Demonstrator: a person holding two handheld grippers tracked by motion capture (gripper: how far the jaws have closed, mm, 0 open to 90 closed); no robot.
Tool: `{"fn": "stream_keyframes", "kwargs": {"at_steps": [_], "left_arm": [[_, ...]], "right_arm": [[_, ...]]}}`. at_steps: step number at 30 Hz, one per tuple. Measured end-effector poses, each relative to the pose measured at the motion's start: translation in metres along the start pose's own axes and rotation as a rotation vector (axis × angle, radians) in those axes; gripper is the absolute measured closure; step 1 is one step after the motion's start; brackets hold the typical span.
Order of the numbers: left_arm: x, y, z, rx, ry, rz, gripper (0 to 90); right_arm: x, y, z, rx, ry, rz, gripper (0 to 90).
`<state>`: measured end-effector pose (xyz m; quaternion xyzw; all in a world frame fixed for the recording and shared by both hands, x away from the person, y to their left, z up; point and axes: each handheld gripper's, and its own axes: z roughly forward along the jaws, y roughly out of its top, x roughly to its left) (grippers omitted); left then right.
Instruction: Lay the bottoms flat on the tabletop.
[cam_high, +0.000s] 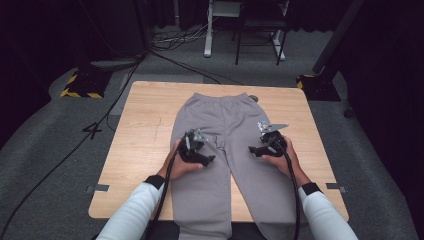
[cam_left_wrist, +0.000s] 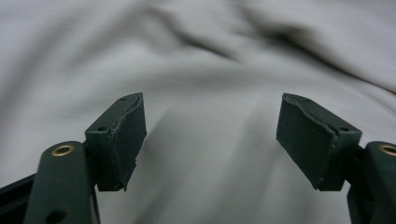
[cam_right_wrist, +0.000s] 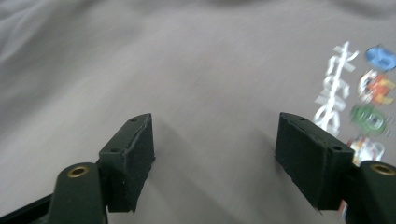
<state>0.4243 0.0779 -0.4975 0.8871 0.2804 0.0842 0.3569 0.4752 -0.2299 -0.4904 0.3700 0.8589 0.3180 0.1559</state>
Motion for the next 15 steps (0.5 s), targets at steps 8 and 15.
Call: {"fn": "stream_keyframes", "kwargs": {"at_steps": [8,15], "left_arm": [[-0.043,-0.041,-0.035,0.016,-0.028,0.07,26.2],[-0.056,-0.083,-0.074,0.019,-0.042,0.088,26.3]], "right_arm": [[-0.008,-0.027,-0.022,0.009,-0.004,0.035,25.4],[-0.01,-0.041,-0.036,0.018,-0.011,0.042,24.2]]}}
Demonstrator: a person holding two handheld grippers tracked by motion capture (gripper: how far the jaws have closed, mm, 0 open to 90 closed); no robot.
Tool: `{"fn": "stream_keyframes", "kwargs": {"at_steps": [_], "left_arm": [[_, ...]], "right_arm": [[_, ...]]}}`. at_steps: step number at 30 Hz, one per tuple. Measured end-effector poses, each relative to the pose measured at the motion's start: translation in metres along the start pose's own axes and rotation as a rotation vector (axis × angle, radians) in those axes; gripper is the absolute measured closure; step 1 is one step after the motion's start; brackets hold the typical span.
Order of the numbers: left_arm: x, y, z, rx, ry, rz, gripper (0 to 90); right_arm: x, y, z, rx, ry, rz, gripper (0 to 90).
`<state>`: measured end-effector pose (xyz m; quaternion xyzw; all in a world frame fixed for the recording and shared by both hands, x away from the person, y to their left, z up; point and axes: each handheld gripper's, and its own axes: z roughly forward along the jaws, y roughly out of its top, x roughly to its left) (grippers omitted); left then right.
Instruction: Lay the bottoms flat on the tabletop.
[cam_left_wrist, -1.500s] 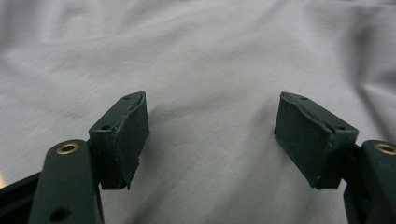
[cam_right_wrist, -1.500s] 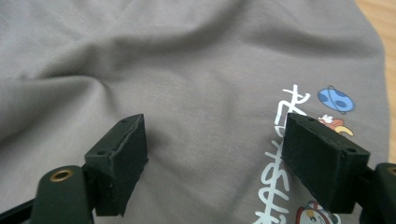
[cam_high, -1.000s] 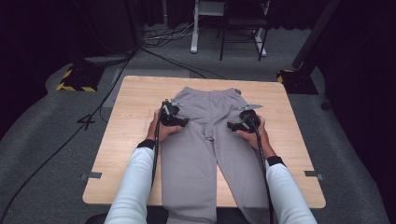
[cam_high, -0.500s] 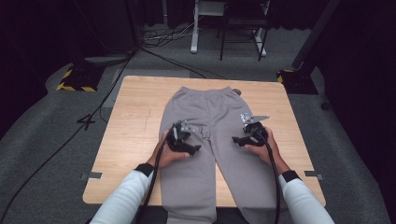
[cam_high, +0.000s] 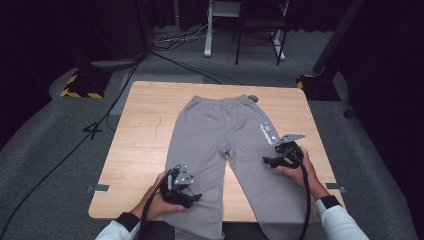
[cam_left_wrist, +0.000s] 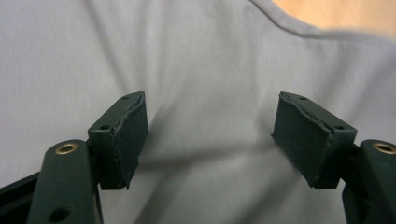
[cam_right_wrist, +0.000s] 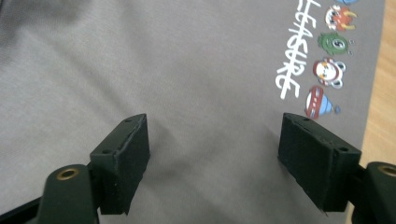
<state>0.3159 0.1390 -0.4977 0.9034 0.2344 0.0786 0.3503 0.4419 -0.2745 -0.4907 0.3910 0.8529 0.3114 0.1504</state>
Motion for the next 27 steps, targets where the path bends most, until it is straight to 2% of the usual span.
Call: {"fn": "stream_keyframes", "kwargs": {"at_steps": [3,4,6,7,8,9,11,13,14,17,21,23,24,27], "left_arm": [[-0.007,-0.01,-0.009,-0.001,-0.014,0.01,26.4],[-0.008,-0.013,-0.012,0.003,-0.007,0.008,26.4],[-0.006,-0.015,-0.015,-0.01,0.008,-0.028,25.1],[-0.005,-0.015,-0.014,-0.021,0.026,-0.045,23.5],[-0.003,-0.014,-0.013,-0.025,0.041,-0.062,23.1],[-0.001,-0.012,-0.01,-0.024,0.033,-0.069,23.0],[0.005,-0.007,-0.003,-0.02,0.065,-0.068,22.2],[0.015,0.0,0.003,-0.043,0.044,-0.106,22.1],[0.02,0.003,0.006,-0.047,0.045,-0.119,21.6],[0.034,0.011,0.013,-0.068,0.023,-0.144,21.7],[0.048,0.023,0.025,-0.067,0.027,-0.117,22.8],[0.053,0.03,0.031,-0.048,0.039,-0.068,23.3],[0.057,0.033,0.034,-0.045,0.049,-0.057,23.4],[0.063,0.04,0.039,-0.042,0.047,-0.056,23.5]], "right_arm": [[0.007,-0.005,-0.006,0.005,0.012,-0.016,24.3],[0.01,-0.007,-0.008,0.008,0.015,-0.025,24.4],[0.019,-0.01,-0.013,0.013,0.006,-0.055,25.3],[0.024,-0.011,-0.015,0.006,0.021,-0.068,25.5],[0.029,-0.013,-0.018,-0.004,0.045,-0.075,25.6],[0.036,-0.014,-0.021,-0.019,0.065,-0.089,26.0],[0.051,-0.017,-0.023,-0.019,0.107,-0.131,26.0],[0.064,-0.019,-0.021,-0.009,0.105,-0.18,26.3],[0.068,-0.019,-0.02,-0.012,0.123,-0.188,26.5],[0.07,-0.019,-0.016,-0.021,0.145,-0.162,24.4],[0.065,-0.016,-0.01,-0.037,0.136,-0.144,23.3],[0.063,-0.013,-0.006,-0.044,0.124,-0.133,23.2],[0.062,-0.011,-0.005,-0.044,0.12,-0.128,23.0],[0.064,-0.005,0.0,-0.035,0.112,-0.12,22.3]]}}
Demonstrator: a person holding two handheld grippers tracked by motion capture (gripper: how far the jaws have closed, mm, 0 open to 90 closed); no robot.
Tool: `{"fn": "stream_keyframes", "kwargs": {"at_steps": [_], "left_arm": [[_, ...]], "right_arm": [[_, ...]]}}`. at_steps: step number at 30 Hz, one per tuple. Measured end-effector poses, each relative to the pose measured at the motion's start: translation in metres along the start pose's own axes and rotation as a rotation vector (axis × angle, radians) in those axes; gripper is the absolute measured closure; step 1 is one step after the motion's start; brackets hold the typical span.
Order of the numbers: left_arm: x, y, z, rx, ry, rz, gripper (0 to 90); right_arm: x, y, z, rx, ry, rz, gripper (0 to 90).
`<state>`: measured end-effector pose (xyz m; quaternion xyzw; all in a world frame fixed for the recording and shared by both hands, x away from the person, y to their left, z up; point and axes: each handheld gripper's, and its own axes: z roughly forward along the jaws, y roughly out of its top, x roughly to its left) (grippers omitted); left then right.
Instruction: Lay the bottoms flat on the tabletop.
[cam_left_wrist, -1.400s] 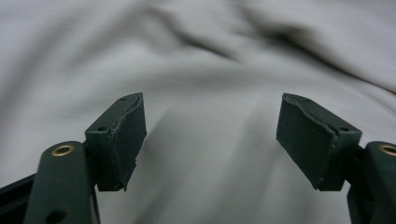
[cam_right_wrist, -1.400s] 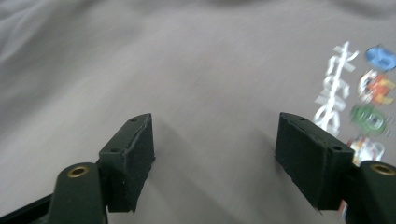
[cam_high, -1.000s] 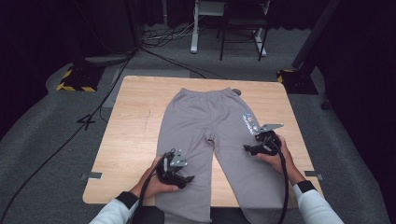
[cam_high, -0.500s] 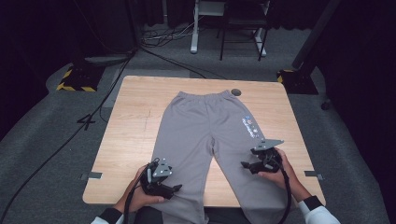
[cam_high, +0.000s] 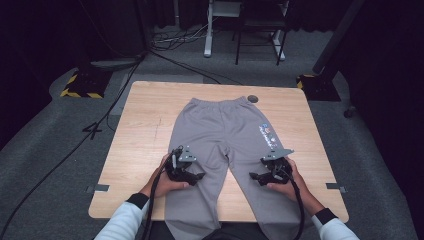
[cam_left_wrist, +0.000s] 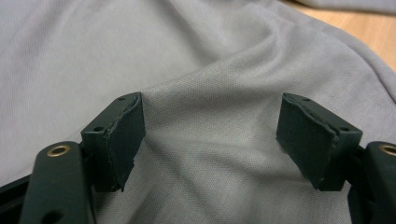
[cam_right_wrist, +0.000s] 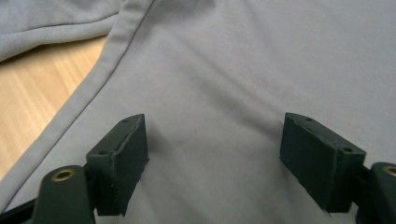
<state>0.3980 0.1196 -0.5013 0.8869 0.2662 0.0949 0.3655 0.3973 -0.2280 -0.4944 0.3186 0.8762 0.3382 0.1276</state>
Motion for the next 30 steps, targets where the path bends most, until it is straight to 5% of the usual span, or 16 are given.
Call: {"fn": "stream_keyframes", "kwargs": {"at_steps": [8,15,19,21,24,30], "left_arm": [[-0.043,-0.021,-0.021,0.025,-0.053,0.064,23.3],[-0.075,-0.048,-0.047,0.031,-0.078,0.075,23.1],[-0.07,-0.049,-0.058,-0.005,-0.052,0.061,20.7],[-0.062,-0.047,-0.062,-0.045,-0.04,0.022,20.9],[-0.051,-0.044,-0.068,-0.058,0.042,0.017,20.6],[-0.022,-0.049,-0.088,-0.071,0.177,-0.04,19.7]], "right_arm": [[0.018,-0.011,-0.011,0.005,0.0,-0.002,22.5],[0.034,-0.013,-0.016,0.03,0.021,-0.045,23.4],[0.037,-0.011,-0.019,0.036,0.027,-0.076,23.9],[0.033,-0.009,-0.022,0.019,0.019,-0.071,23.5],[0.025,-0.007,-0.033,-0.014,-0.018,-0.089,23.5],[-0.004,-0.013,-0.064,-0.08,-0.111,-0.042,24.4]]}}
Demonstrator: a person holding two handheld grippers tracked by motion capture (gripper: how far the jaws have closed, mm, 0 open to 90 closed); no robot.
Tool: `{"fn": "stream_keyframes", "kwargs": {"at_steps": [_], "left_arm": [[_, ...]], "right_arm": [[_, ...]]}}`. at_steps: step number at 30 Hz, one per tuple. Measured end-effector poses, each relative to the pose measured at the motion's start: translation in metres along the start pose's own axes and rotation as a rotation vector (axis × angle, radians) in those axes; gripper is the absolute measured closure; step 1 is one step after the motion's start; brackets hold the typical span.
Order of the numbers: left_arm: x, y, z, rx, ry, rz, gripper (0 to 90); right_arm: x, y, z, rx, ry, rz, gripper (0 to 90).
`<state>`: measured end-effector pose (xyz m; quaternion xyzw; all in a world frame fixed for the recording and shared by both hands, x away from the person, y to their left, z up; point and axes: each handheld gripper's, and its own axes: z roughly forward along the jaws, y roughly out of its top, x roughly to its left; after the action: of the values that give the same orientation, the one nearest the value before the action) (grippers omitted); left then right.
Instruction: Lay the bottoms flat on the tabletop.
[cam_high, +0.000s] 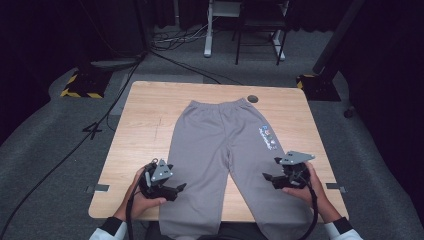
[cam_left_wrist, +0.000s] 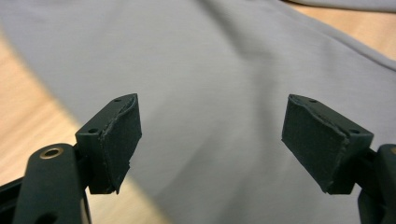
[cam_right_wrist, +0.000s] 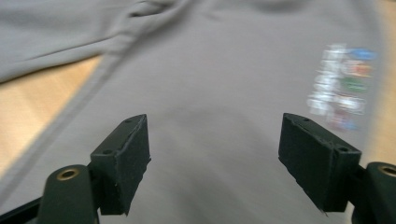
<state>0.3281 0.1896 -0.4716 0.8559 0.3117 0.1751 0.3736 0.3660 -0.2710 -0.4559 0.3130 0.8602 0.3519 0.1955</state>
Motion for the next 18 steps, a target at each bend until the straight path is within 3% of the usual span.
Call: {"fn": "stream_keyframes", "kwargs": {"at_steps": [3,4,7,12,15,18], "left_arm": [[0.016,-0.007,-0.005,0.011,0.051,-0.032,19.8],[0.022,-0.009,-0.007,0.004,0.048,-0.054,19.9],[0.034,-0.017,-0.009,0.032,0.096,-0.06,19.3],[0.05,-0.032,-0.011,0.075,0.099,-0.108,19.3],[0.055,-0.041,-0.013,0.091,0.077,-0.143,18.1],[0.056,-0.049,-0.01,0.127,0.082,-0.164,17.9]], "right_arm": [[-0.016,-0.01,-0.013,-0.017,-0.045,0.049,24.2],[-0.021,-0.014,-0.017,-0.019,-0.065,0.063,24.0],[-0.035,-0.028,-0.027,-0.021,-0.1,0.117,24.0],[-0.055,-0.056,-0.035,-0.003,-0.127,0.202,22.9],[-0.065,-0.071,-0.034,0.037,-0.168,0.269,22.9],[-0.071,-0.085,-0.033,0.029,-0.174,0.306,22.7]]}}
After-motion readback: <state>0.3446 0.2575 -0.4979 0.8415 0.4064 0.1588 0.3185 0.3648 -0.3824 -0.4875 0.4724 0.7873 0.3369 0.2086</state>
